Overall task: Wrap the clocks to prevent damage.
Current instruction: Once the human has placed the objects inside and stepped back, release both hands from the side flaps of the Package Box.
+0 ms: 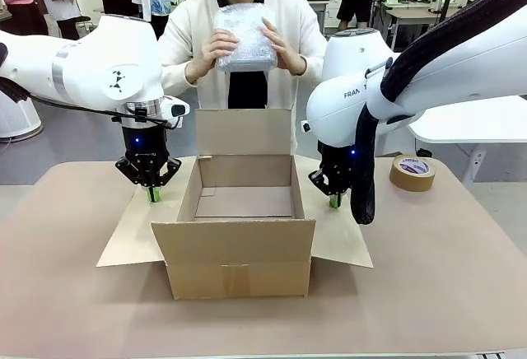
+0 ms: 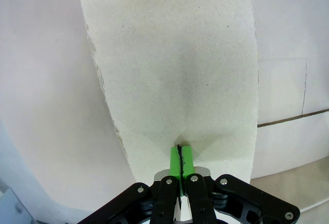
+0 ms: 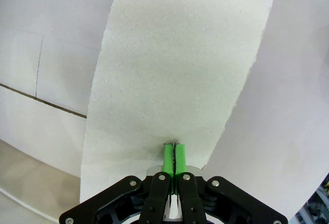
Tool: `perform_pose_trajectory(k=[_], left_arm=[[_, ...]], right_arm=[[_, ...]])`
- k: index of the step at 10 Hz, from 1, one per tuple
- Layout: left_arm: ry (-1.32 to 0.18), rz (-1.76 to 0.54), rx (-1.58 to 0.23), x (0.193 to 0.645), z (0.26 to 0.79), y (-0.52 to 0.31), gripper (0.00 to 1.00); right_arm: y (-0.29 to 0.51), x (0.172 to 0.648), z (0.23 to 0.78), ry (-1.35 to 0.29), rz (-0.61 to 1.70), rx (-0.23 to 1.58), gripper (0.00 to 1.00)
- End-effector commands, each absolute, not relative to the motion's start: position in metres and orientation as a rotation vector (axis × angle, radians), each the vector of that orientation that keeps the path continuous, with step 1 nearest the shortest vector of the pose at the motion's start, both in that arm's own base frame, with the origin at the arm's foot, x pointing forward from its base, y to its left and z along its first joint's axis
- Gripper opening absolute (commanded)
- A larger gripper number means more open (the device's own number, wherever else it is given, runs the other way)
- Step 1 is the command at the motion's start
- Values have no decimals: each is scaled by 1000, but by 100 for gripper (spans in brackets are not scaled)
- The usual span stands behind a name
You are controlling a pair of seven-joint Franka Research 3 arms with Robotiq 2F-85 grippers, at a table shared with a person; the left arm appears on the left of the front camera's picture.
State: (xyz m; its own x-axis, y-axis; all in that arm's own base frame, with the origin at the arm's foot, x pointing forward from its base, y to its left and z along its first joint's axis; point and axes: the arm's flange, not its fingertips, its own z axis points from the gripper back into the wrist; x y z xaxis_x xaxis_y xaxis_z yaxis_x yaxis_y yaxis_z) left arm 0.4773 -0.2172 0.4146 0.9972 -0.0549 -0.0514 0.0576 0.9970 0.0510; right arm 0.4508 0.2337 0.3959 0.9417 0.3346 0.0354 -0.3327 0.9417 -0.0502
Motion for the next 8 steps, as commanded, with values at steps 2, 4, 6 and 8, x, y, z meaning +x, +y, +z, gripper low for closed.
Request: perform_pose_trajectory(k=[2,4,6,8], left_arm=[[51,-59,61,477,414,-217,0],[51,-59,61,477,414,-217,0],[51,-59,61,477,414,-217,0],[51,-59,61,477,414,-217,0]], right_arm=[[233,451,395,-44,342,-46,1],[233,451,395,-44,342,-46,1],[233,451,395,-44,342,-46,1],[233,451,395,-44,342,-46,1]])
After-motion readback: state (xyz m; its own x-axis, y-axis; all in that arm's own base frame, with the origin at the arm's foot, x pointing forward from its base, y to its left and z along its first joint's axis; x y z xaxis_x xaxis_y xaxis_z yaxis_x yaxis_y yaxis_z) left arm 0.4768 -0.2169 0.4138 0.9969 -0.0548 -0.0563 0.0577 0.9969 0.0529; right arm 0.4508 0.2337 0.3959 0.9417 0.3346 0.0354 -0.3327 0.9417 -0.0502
